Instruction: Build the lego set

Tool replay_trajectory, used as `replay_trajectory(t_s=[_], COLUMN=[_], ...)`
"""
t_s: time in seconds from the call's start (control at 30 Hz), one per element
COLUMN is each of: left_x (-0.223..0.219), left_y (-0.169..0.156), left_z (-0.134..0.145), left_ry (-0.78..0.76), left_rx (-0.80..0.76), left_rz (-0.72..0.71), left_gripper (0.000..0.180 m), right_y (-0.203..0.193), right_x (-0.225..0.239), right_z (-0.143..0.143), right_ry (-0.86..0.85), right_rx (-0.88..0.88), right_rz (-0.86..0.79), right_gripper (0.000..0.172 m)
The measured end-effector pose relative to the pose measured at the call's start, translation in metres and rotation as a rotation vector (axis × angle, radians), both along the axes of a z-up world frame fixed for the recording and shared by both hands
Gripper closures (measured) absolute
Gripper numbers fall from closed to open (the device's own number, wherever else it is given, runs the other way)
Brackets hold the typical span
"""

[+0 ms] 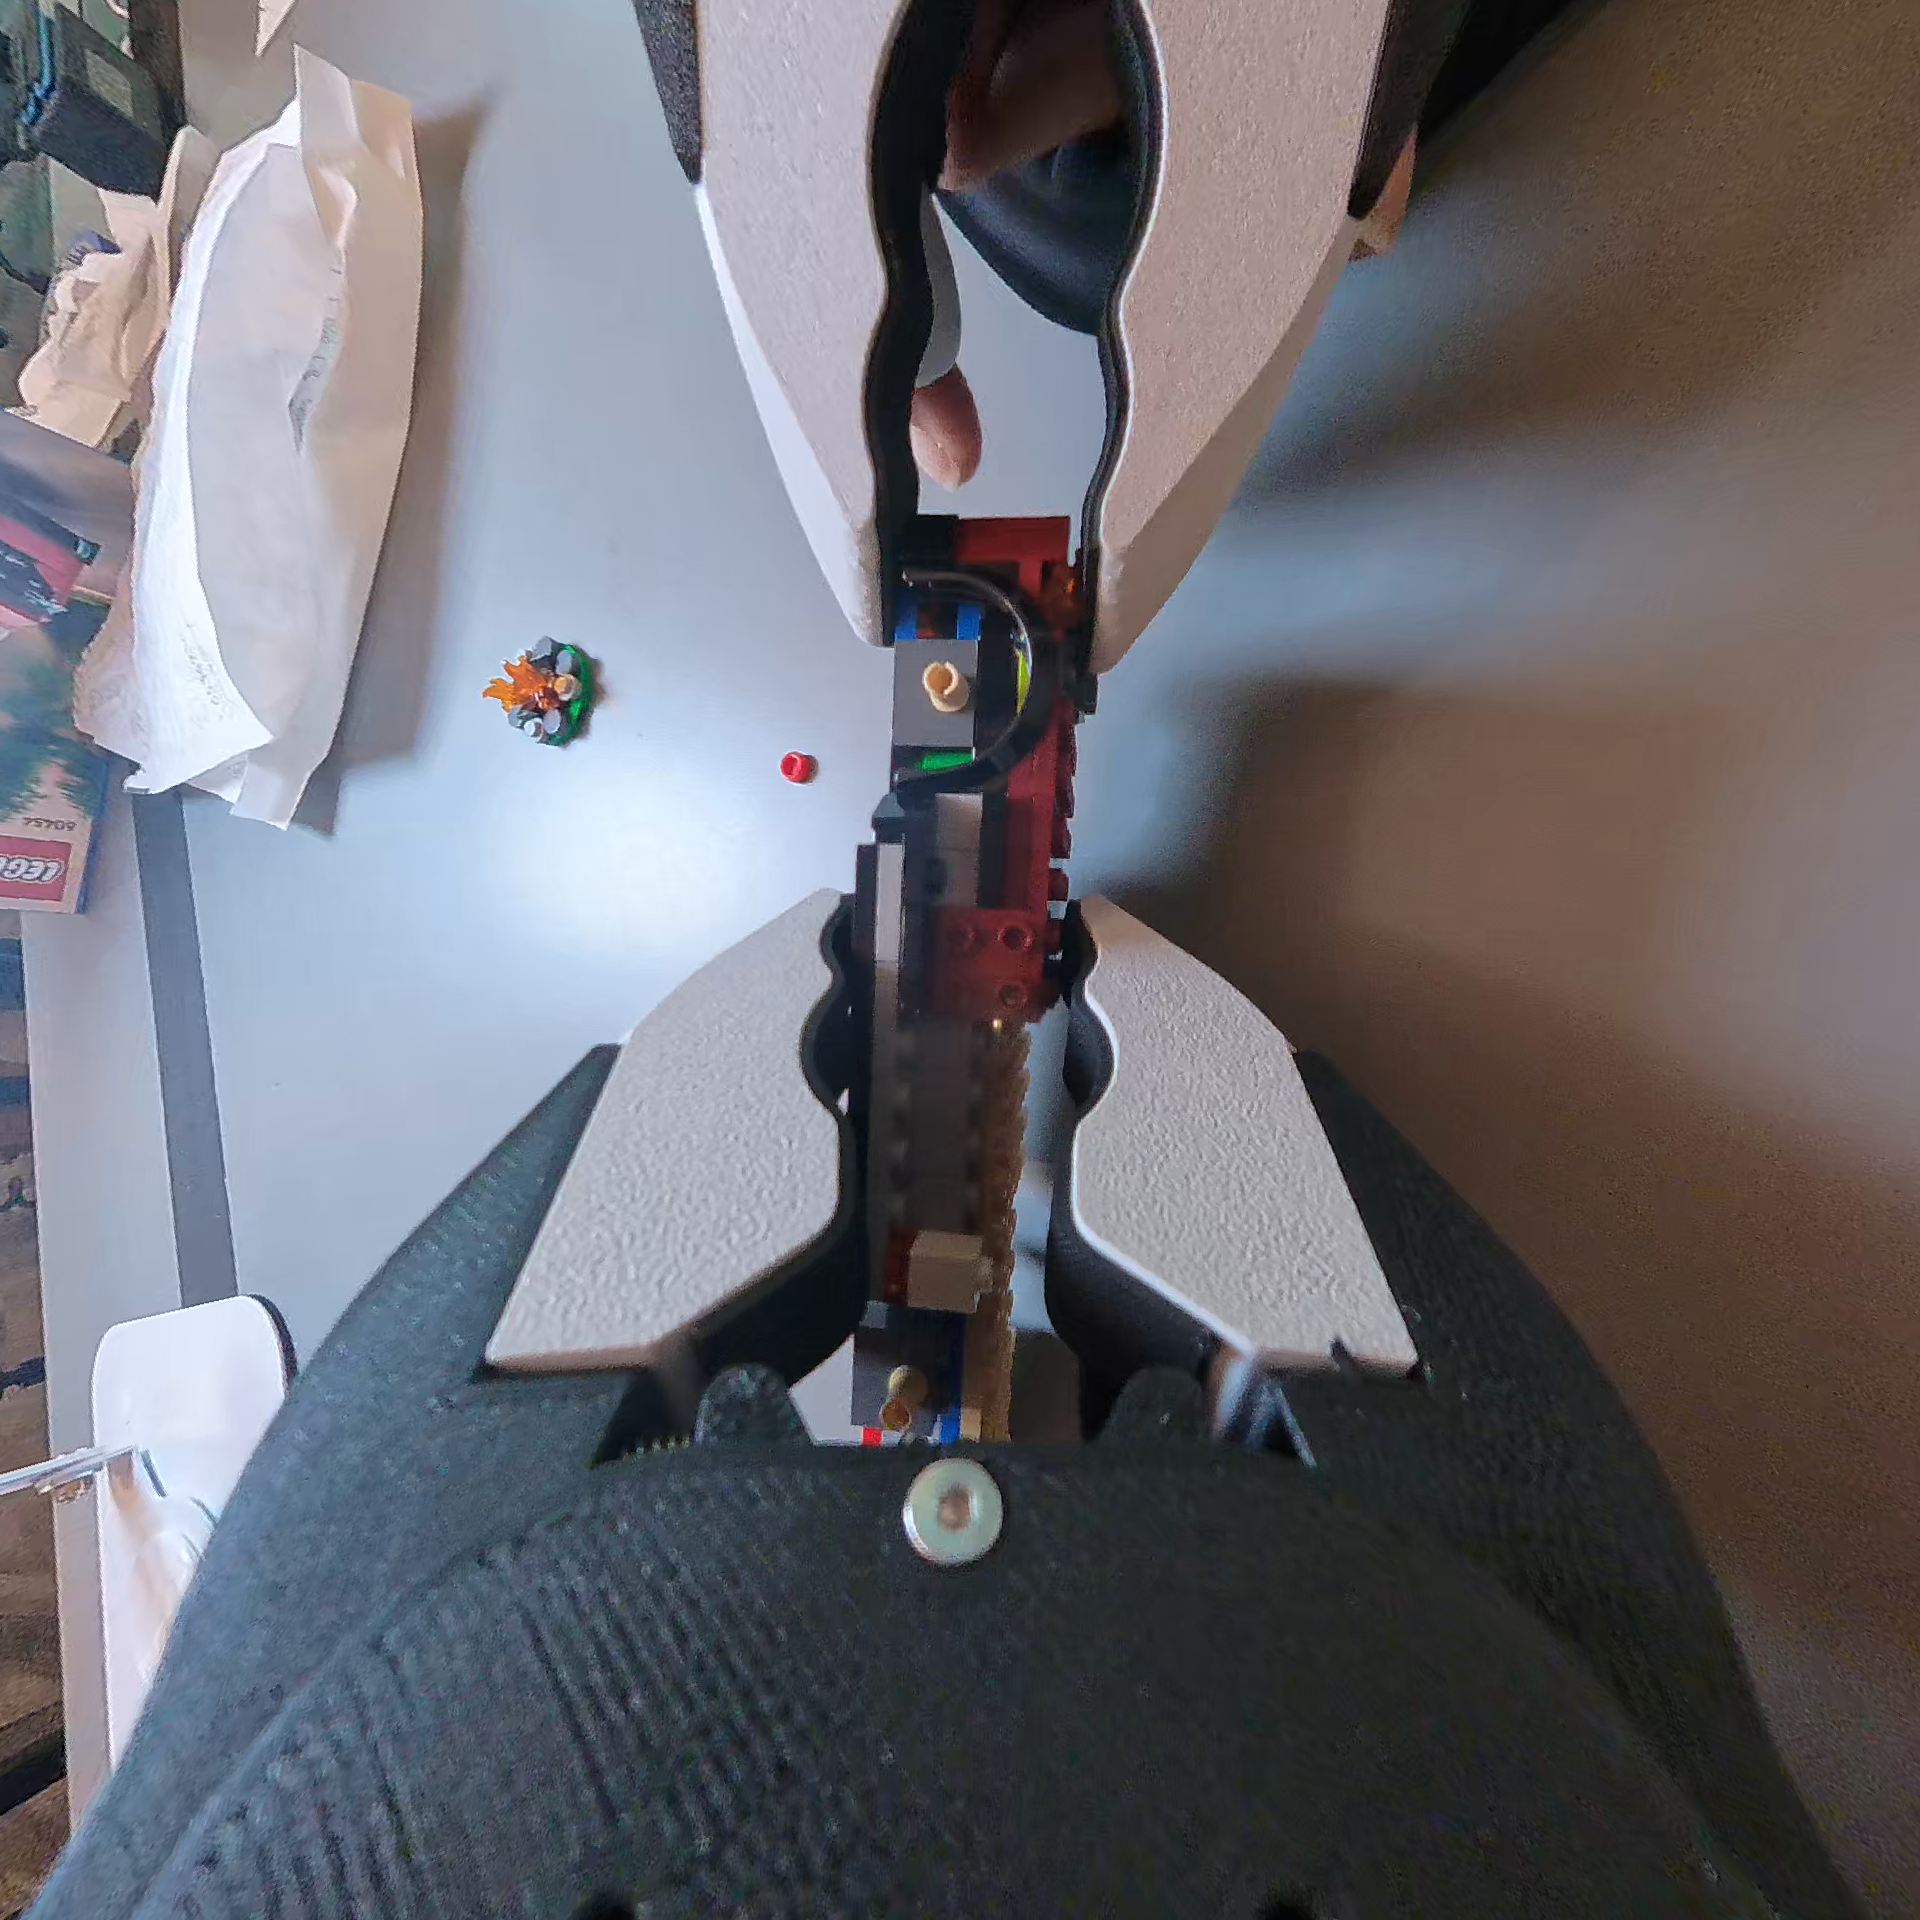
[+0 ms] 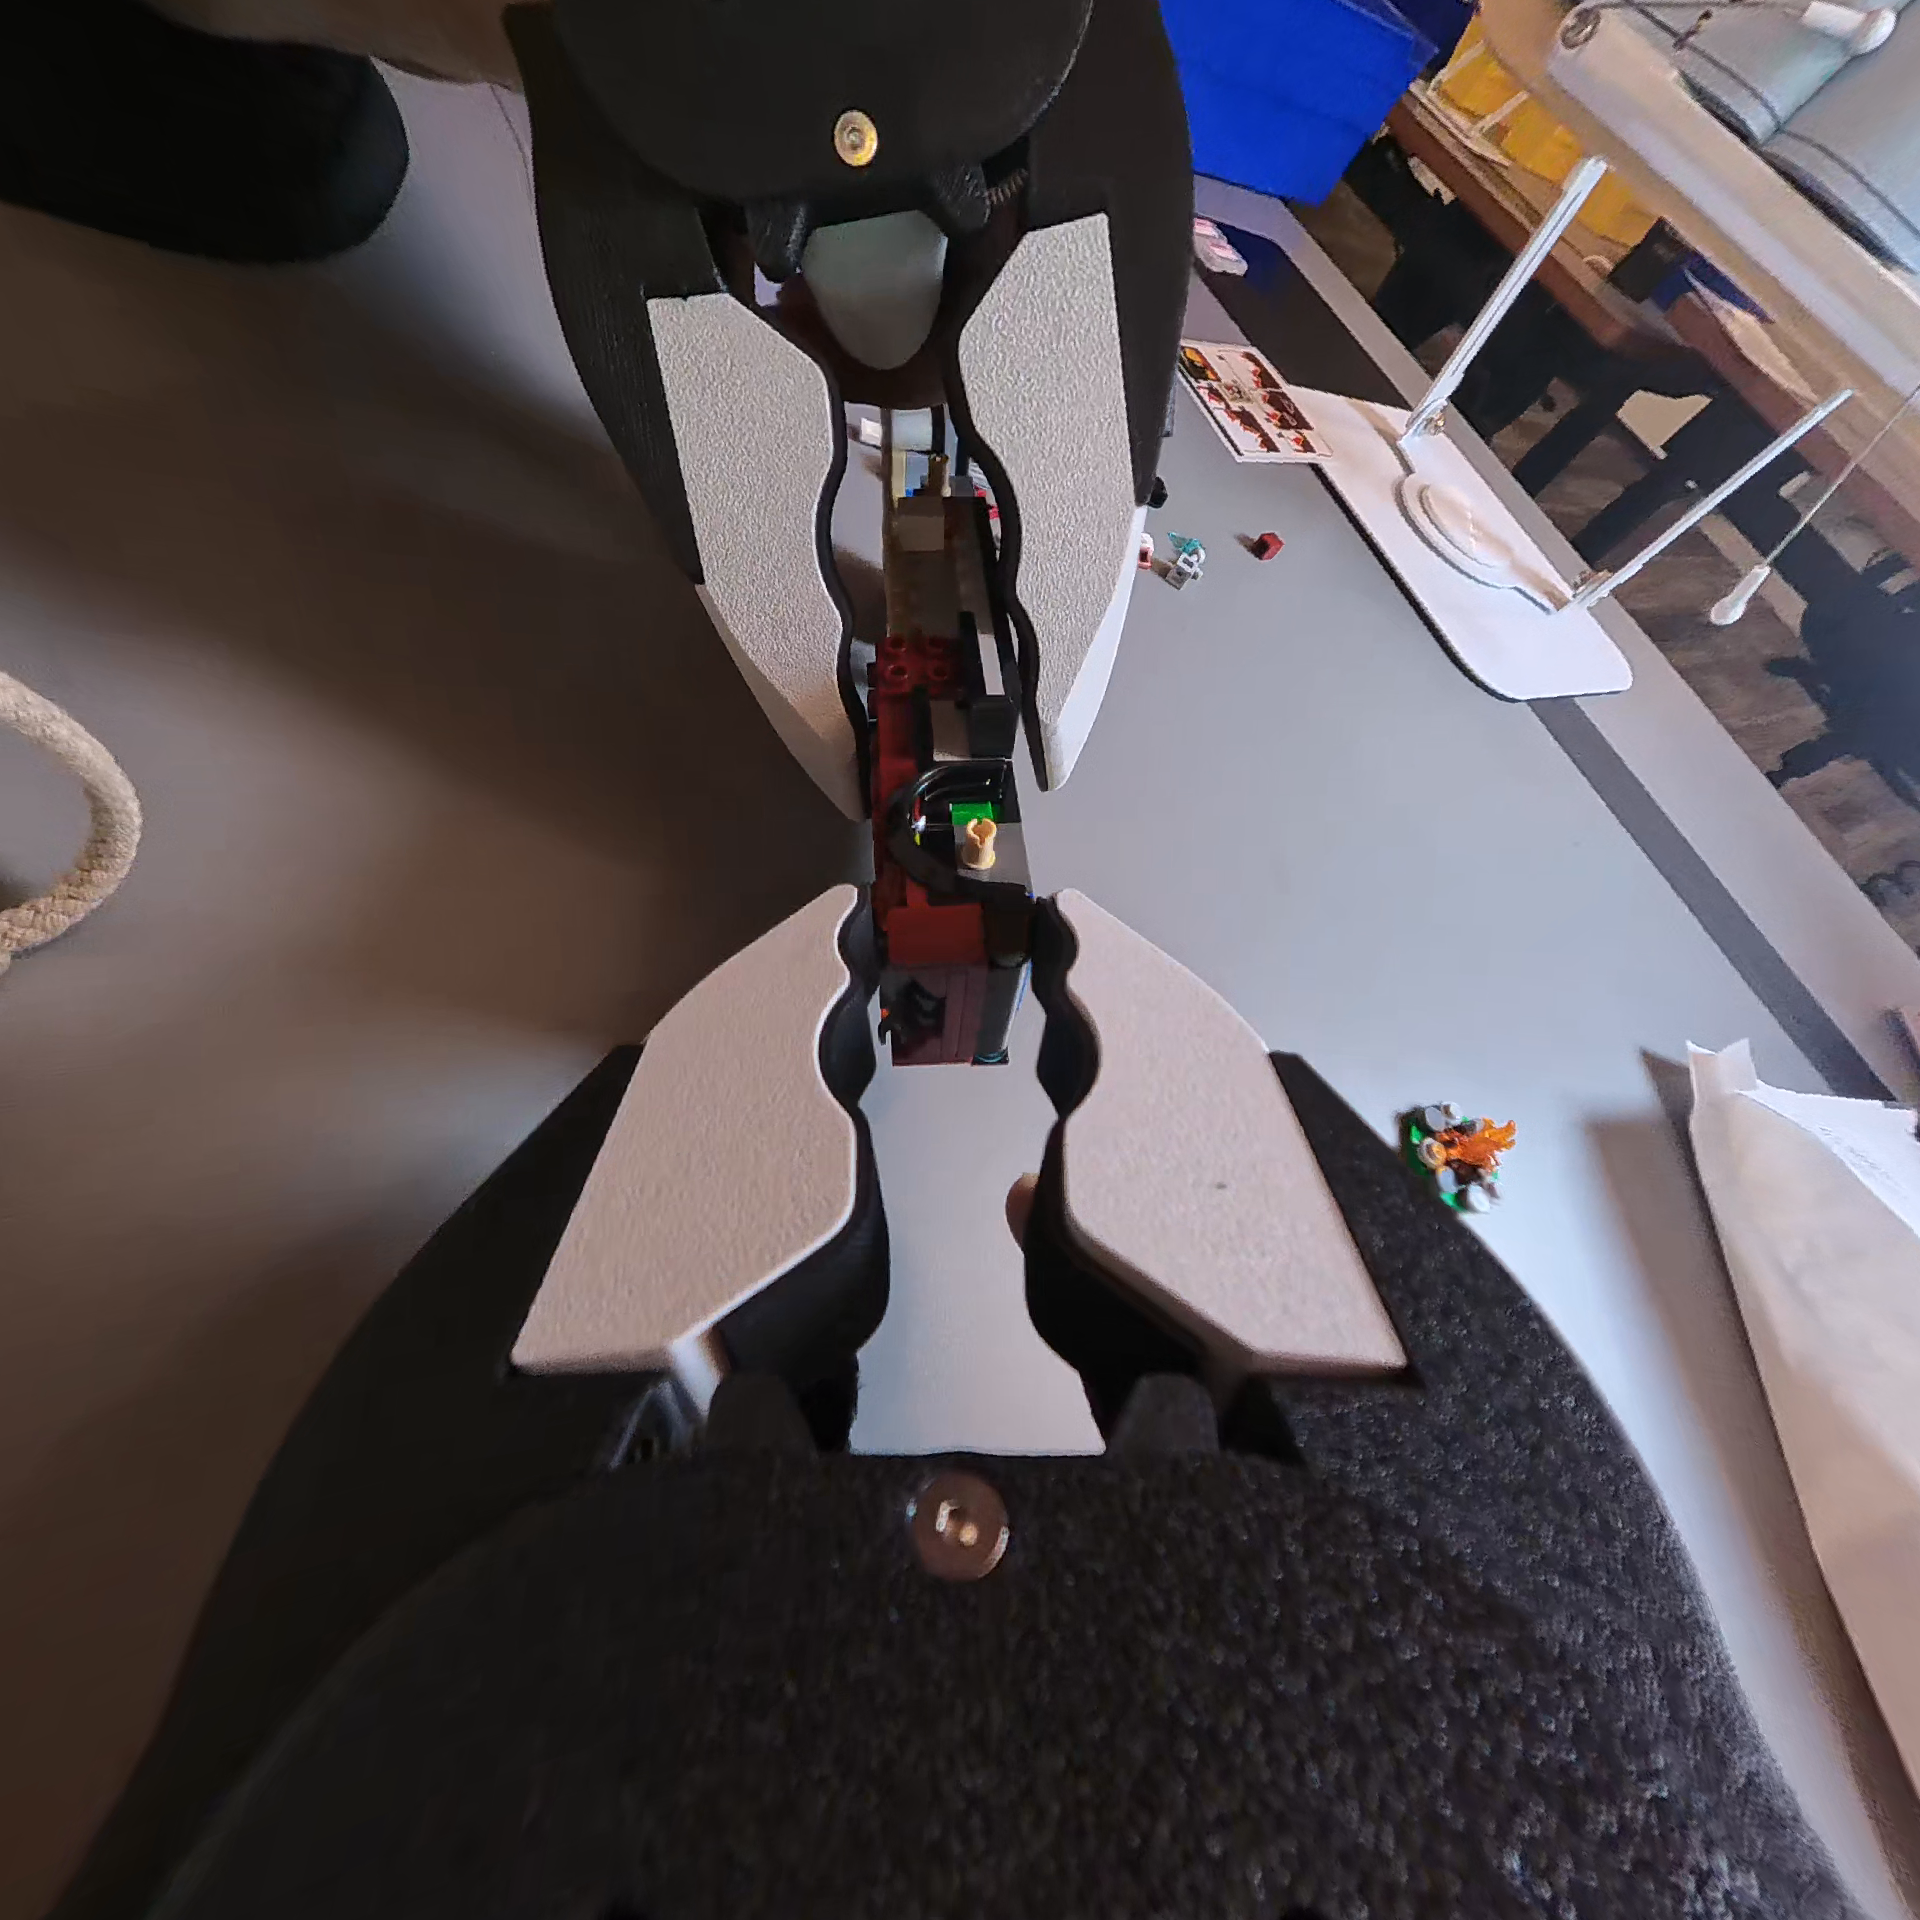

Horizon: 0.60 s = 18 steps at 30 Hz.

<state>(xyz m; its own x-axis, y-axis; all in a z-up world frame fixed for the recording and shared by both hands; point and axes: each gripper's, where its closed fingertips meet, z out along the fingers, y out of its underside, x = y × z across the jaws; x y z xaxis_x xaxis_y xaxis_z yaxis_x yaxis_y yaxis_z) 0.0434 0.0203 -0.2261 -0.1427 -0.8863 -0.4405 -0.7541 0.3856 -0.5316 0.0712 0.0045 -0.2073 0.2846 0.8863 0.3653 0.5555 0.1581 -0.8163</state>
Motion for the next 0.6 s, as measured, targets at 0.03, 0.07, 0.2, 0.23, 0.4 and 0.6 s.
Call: replay_trajectory(t_s=[0.03, 0.07, 0.2, 0.23, 0.4, 0.6], left_x=[0.0, -0.001, -0.001, -0.002, -0.003, -0.003], left_y=[0.0, -0.001, -0.002, -0.002, 0.003, 0.001], left_z=[0.0, 0.0, 0.001, 0.0, 0.002, 0.002], left_ry=[0.001, 0.002, -0.002, 0.002, -0.004, -0.007], left_rx=[-0.002, -0.007, -0.037, -0.043, -0.044, -0.045], left_rz=[-0.003, -0.004, -0.009, -0.003, 0.028, 0.021], left_gripper=[0.144, 0.144, 0.145, 0.145, 0.146, 0.147], right_y=[0.0, -0.001, -0.001, 0.0, 0.005, 0.003], right_x=[0.0, -0.001, -0.002, -0.002, -0.003, -0.007], right_z=[0.0, 0.001, 0.001, 0.001, 0.004, 0.011], right_ry=[0.001, 0.005, 0.014, 0.015, 0.039, 0.059], right_rx=[0.002, 0.002, 0.017, 0.014, -0.031, -0.003], right_rz=[0.004, 0.008, 0.029, 0.029, -0.022, -0.009], right_gripper=[0.143, 0.143, 0.143, 0.143, 0.142, 0.134])
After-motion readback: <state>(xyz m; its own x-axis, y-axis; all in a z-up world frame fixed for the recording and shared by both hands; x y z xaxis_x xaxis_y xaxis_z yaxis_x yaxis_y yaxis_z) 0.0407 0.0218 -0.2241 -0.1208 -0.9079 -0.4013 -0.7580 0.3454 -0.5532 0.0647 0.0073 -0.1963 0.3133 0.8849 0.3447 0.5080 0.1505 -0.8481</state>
